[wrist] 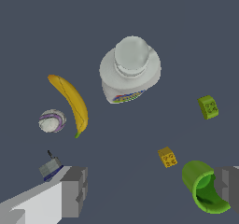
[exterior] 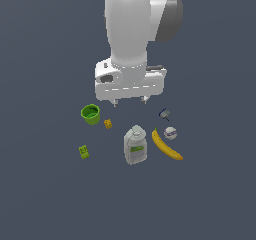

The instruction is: Pick up a designated object from a clutter of objects.

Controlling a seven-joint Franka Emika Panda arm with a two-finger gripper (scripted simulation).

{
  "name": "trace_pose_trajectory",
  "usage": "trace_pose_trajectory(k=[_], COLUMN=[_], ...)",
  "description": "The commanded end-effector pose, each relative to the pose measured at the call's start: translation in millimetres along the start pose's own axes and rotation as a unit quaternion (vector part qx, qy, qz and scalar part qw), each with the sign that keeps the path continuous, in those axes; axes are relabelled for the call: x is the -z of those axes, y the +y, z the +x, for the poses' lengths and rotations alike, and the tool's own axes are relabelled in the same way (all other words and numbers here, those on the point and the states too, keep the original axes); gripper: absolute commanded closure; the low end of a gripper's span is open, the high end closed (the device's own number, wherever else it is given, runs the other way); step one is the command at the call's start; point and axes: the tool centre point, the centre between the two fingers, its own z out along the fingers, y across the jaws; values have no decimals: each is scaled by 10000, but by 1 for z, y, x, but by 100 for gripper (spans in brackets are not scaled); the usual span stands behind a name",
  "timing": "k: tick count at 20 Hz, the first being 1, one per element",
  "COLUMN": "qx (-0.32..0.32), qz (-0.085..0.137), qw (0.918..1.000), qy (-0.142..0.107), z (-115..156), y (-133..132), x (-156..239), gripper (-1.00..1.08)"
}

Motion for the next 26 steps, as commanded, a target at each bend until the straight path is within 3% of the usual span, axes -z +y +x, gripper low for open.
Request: trace_pose_trajectory(k=[1, 17, 26], qx=[131, 1337, 1825], qz=[-1, -66, -115], qw=[9999, 9910, 9831], qy=[1, 11, -7], z=[-2, -51, -84], y=[9, 79, 102], x=[-16, -148, -194], gripper=[-92, -92, -92])
